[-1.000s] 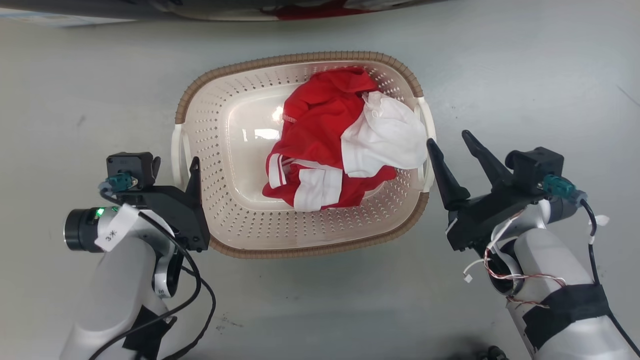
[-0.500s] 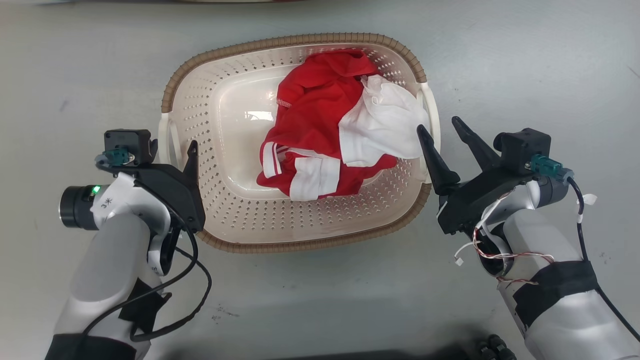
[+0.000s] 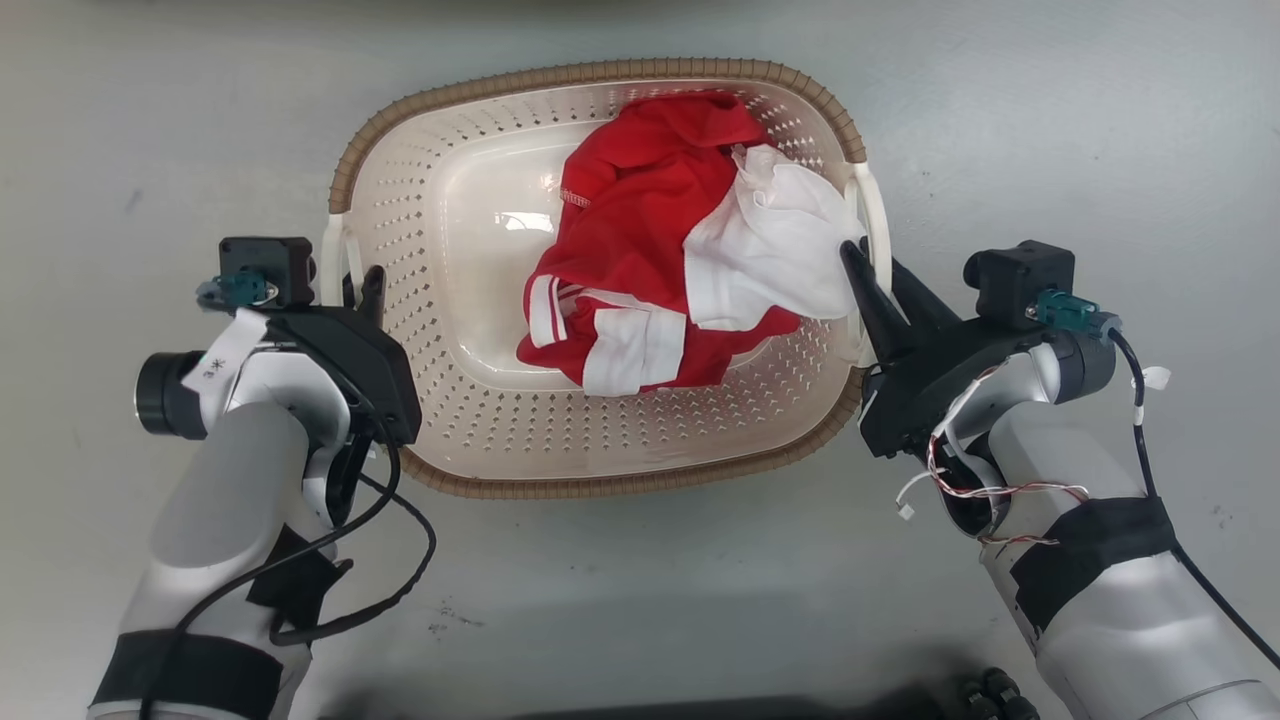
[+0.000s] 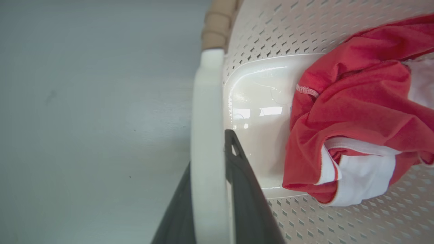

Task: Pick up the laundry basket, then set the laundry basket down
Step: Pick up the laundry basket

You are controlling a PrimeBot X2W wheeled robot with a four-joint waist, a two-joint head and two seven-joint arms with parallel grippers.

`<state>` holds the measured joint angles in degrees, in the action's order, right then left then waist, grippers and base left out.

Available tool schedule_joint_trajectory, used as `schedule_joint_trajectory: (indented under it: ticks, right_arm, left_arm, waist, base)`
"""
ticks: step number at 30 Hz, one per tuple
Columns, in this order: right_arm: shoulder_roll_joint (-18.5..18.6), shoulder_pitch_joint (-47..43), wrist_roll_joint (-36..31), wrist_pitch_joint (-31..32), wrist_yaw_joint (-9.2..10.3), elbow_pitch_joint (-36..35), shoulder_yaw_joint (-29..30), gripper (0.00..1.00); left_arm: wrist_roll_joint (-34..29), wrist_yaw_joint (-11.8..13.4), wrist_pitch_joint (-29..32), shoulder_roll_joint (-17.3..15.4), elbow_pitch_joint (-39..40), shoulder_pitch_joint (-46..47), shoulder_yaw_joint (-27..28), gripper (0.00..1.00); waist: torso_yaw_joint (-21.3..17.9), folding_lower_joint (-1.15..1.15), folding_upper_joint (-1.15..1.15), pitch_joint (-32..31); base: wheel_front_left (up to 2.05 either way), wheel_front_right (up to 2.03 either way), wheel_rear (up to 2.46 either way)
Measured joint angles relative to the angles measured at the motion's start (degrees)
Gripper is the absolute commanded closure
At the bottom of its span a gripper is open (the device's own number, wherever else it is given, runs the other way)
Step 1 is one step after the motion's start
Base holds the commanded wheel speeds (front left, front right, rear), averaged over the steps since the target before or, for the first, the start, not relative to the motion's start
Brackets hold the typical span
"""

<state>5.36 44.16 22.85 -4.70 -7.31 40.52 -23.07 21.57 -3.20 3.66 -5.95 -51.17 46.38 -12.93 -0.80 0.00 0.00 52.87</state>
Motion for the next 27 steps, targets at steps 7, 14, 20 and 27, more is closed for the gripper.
schedule_joint_trajectory:
  ticks: [7, 14, 20, 27]
  right_arm:
    - [0.25, 0.77, 1.96, -0.93, 0.00, 1.78, -1.26, 1.00]
    - [0.67, 1.49, 3.48, -1.33, -0.01, 4.20, -2.77, 1.00]
    - [2.11, 2.61, 5.22, -0.27, -0.12, 7.03, -3.85, 1.00]
    - [2.44, 3.45, 7.28, 2.69, -0.27, 10.77, -4.94, 1.00]
  left_arm:
    - [0.35, -0.51, -0.96, 0.35, -2.67, 1.33, 0.11, 1.00]
    - [0.97, -1.41, -1.76, 1.27, -5.77, 1.91, 0.25, 1.00]
    - [2.59, -2.44, -1.49, 2.56, -8.48, 3.33, -0.22, 1.00]
    - [3.79, -3.28, 0.47, 3.72, -11.82, 4.38, -0.18, 1.00]
  waist:
    - [0.34, 0.00, 0.00, -0.04]
    - [0.58, 0.00, 0.00, -1.06]
    - [0.93, 0.00, 0.00, -3.33]
    - [1.30, 0.00, 0.01, -6.65]
  base:
    - [0.00, 0.00, 0.00]
    - [0.00, 0.00, 0.00]
    - [0.00, 0.00, 0.00]
    - [0.00, 0.00, 0.00]
